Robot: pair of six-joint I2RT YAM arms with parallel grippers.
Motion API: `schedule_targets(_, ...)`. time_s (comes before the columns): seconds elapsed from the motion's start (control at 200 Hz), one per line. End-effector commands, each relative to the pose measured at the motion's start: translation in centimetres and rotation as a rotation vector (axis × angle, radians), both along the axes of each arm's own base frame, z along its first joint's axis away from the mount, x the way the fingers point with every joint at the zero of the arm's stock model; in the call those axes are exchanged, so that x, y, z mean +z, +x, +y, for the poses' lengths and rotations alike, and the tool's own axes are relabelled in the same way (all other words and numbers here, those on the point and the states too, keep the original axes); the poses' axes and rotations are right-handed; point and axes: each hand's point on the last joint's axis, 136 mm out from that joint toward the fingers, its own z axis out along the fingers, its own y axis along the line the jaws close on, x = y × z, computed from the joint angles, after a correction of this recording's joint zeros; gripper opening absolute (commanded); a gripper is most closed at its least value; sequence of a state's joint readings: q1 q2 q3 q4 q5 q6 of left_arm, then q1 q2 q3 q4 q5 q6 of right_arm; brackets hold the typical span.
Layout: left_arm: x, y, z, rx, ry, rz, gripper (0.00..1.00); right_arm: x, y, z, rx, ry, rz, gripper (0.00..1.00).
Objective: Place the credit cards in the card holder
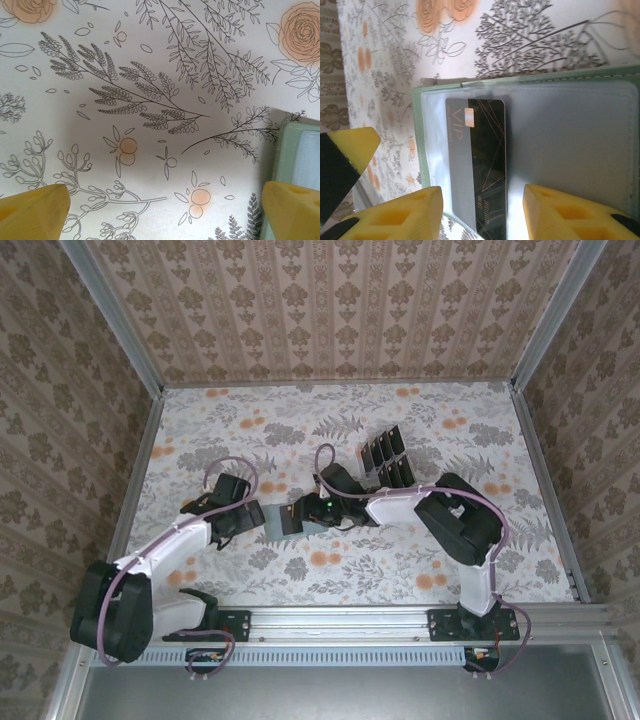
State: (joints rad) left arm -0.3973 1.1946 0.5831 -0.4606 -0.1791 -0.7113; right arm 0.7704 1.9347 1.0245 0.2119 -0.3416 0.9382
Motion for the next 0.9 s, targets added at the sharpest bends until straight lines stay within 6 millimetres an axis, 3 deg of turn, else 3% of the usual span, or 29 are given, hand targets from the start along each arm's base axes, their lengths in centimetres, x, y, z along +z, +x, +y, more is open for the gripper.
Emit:
schedule_targets(0.0,0.3,0.7,-0.5,-0.011,-0.017,-0.010,1.00,-2.2,-1.2,-3.2,-0.010,-0.156,0.043,0.48)
schedule_targets(0.185,-0.5,0.8,-1.2,-0.033,-0.015,0.011,1.00,2.1,-0.7,-2.6,0.057,-0.155,-0.070,0.48)
schedule_targets(0.32,-0.7,1.2,-1.7,-0.057,-0.010,0.021,1.00,3.5,-0.2,-3.1,0.081,-0.215,-0.118,0.48)
schedule_targets(0.51,-1.0,1.5,-2.7,-0.081,-0.001,0.035,1.00,3.0,0.3,-4.1,0.107,-0.334,-0.131,0.32)
schedule_targets(0.64,-1.3,1.4,-3.6,-0.106,0.010,0.043,1.00,2.0,0.5,-4.8,0.122,-0.413,-0.129,0.14)
schedule_targets(0.895,-1.2,1.0,-3.3,-0.101,0.047,0.040,1.00,-0.2,0.3,-4.6,0.149,-0.458,-0.101,0.06)
